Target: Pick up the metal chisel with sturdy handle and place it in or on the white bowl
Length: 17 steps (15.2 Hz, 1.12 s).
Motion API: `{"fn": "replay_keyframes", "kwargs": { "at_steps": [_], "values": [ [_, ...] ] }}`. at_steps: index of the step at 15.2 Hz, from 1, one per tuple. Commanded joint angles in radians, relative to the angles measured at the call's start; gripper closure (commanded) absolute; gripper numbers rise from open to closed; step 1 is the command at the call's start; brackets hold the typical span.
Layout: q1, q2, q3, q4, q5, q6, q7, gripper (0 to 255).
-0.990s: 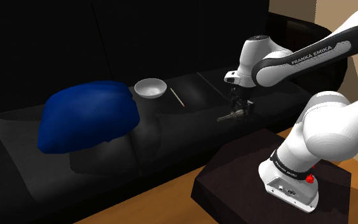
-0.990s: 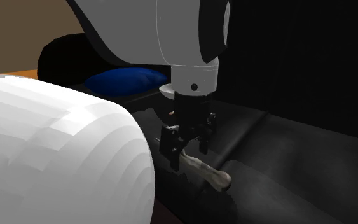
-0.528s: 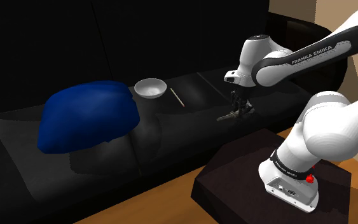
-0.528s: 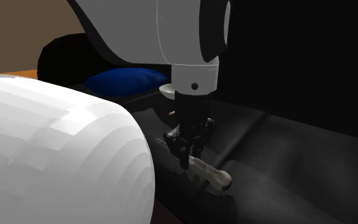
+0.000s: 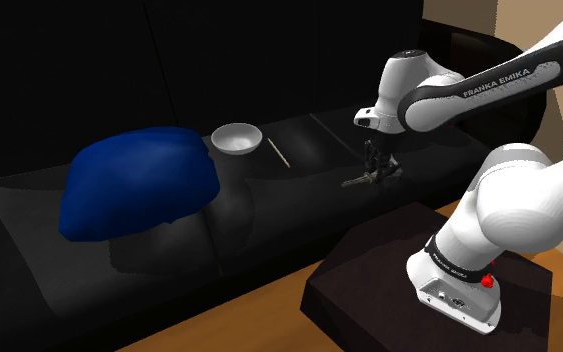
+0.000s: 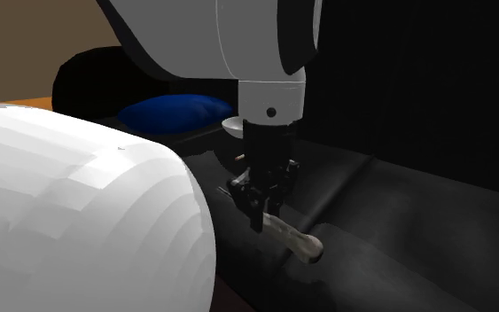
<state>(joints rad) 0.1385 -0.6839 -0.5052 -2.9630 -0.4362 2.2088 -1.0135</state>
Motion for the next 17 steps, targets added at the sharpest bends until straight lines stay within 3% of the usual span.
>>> {"fn": "replay_keyframes", "kwargs": {
  "at_steps": [1, 17],
  "values": [
    [0.002, -0.024, 0.011, 0.014, 0.011, -0.039, -0.001, 255],
    [0.017, -0.176, 0.095, 0.155, 0.089, -0.329, -0.014, 255]
  ]
}}
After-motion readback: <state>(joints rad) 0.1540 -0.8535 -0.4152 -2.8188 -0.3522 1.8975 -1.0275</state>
